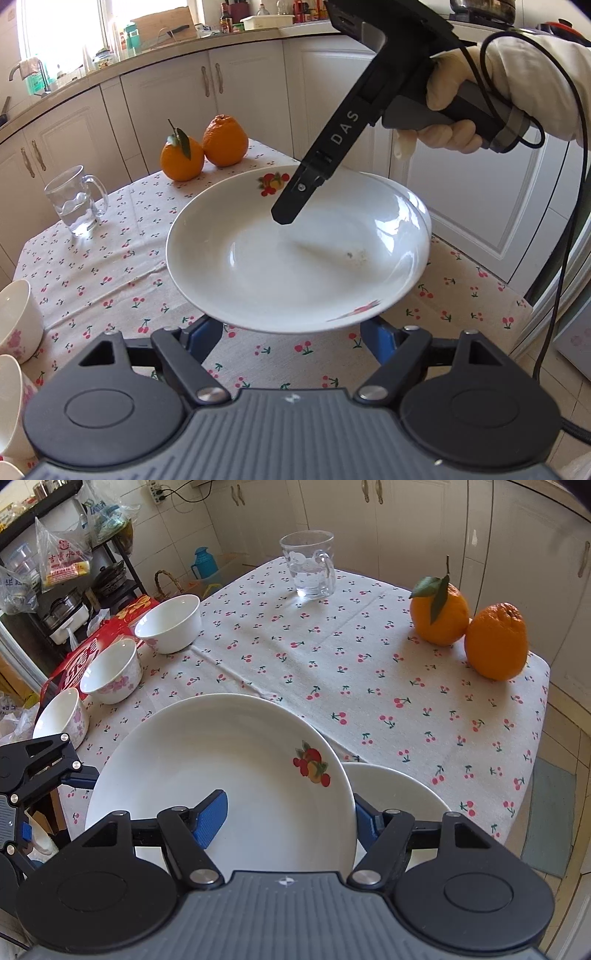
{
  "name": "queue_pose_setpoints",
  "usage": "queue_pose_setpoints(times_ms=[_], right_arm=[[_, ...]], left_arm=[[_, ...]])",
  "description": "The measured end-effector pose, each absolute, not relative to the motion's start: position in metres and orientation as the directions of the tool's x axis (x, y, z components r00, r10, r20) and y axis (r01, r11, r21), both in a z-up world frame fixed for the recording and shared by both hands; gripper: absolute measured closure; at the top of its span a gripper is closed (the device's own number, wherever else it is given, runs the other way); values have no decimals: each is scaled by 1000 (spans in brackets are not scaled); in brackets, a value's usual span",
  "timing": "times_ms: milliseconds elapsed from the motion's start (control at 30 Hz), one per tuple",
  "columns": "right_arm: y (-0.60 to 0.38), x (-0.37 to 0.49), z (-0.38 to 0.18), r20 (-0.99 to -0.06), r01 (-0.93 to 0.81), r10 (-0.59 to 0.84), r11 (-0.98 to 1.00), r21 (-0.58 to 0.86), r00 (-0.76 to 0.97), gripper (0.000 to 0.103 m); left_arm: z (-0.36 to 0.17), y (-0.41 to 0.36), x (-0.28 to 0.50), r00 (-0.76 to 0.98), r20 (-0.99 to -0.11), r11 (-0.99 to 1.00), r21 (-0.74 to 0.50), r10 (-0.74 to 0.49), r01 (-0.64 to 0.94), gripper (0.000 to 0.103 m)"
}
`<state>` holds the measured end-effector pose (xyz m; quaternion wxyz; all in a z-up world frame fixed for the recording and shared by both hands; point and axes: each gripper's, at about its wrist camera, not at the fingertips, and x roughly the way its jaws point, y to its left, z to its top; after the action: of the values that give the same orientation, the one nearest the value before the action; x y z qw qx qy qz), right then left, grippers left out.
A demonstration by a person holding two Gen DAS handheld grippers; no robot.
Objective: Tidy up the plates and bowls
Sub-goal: 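Lower the held plate onto the plate stack and open the right tool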
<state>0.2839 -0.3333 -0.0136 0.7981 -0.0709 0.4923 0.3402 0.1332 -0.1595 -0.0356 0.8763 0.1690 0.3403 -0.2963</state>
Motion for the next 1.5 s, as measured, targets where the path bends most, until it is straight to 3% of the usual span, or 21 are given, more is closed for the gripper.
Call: queue_pose_setpoints(times_ms=[1500], right_arm=[[-414, 278, -45, -822, -426, 443, 861, 278, 359, 27]], left_arm=[[-52, -201, 167, 503, -719, 663, 79, -480, 745, 22]])
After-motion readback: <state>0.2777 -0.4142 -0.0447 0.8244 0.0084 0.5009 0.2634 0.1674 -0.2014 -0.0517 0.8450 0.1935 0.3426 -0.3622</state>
